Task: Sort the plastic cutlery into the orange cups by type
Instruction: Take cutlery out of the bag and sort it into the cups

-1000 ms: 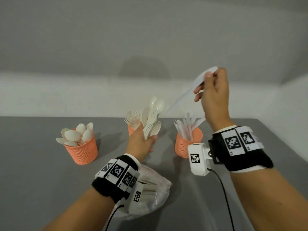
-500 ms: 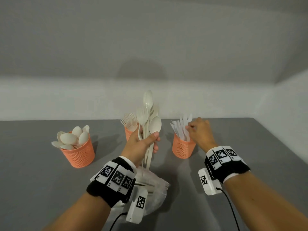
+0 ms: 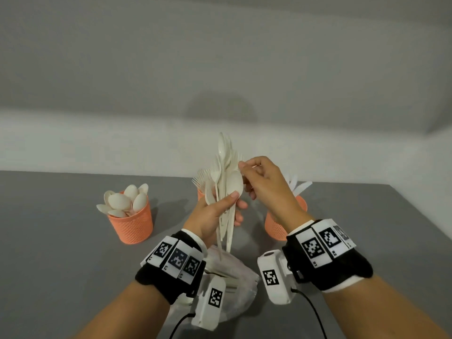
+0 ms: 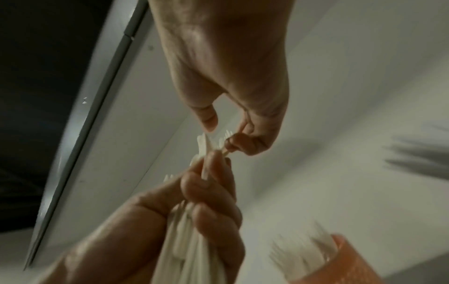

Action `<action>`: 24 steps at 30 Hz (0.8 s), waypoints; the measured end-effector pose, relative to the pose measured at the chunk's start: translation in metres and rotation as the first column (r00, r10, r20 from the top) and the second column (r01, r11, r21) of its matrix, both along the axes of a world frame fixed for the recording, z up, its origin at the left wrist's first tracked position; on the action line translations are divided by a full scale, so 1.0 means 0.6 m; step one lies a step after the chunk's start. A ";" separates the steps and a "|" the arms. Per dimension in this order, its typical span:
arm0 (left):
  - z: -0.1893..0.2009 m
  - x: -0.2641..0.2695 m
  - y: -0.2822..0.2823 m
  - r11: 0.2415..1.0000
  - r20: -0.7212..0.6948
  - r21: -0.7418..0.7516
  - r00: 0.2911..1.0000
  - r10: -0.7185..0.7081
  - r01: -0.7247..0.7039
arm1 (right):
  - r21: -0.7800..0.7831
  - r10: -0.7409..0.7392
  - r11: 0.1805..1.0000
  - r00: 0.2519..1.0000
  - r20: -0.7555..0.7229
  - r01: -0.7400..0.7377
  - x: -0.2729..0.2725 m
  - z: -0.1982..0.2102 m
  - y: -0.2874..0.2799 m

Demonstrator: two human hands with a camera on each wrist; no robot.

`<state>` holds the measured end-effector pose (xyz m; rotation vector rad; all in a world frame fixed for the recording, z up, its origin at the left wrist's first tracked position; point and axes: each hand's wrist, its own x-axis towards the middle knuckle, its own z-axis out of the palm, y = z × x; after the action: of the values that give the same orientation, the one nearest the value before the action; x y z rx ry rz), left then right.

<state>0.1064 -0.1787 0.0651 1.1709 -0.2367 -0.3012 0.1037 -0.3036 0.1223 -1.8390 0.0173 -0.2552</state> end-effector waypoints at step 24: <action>-0.009 -0.005 0.014 0.985 0.098 0.172 0.994 -0.043 0.026 | 0.351 0.044 0.932 0.987 0.157 -0.097 0.018 0.040 -0.020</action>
<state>0.1033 -0.1702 0.0595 1.3542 -0.3253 -0.2969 0.1147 -0.3153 0.1462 -1.4514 -0.0990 -0.3146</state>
